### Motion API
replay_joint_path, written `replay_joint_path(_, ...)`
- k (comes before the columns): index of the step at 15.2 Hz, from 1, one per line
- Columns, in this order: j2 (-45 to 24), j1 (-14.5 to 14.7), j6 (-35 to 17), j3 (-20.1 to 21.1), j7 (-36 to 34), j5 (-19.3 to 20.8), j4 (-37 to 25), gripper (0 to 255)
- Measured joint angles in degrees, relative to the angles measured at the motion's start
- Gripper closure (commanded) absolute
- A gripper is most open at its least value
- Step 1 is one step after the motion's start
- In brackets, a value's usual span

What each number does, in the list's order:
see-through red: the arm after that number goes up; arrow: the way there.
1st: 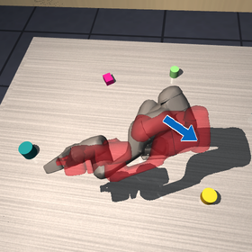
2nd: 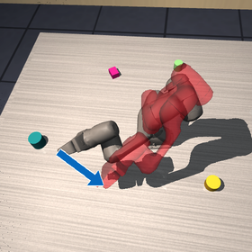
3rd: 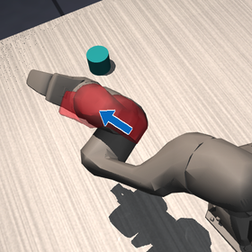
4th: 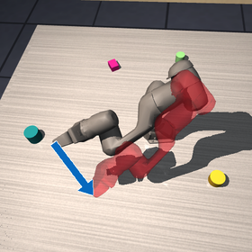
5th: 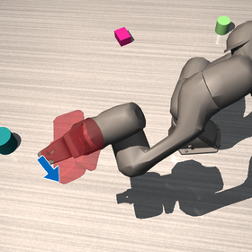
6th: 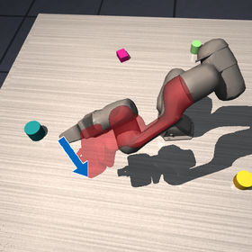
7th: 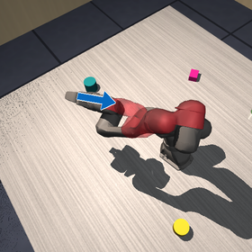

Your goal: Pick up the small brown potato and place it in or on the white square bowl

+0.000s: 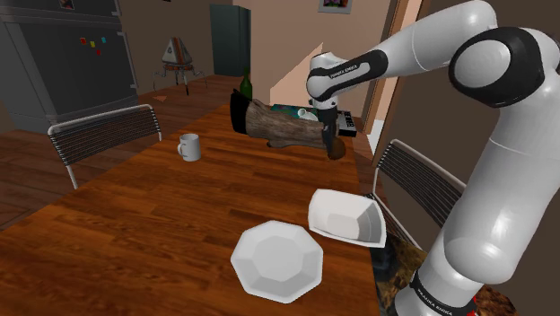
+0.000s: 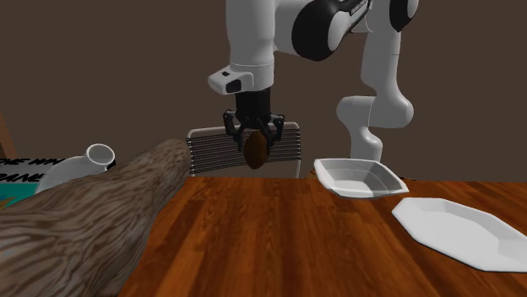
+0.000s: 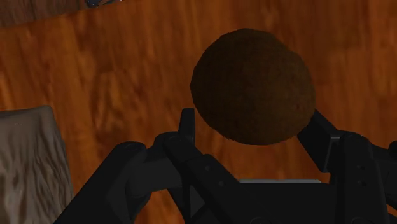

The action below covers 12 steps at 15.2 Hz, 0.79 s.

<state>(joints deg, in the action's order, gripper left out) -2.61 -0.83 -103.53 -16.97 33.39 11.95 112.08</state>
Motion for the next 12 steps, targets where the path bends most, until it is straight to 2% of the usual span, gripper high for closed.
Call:
replay_joint_path(6,10.9,2.5,0.4,2.8,-6.4,1.6,11.5,255)
replay_joint_path(12,21.4,5.0,1.5,7.1,-13.3,1.2,22.1,255)
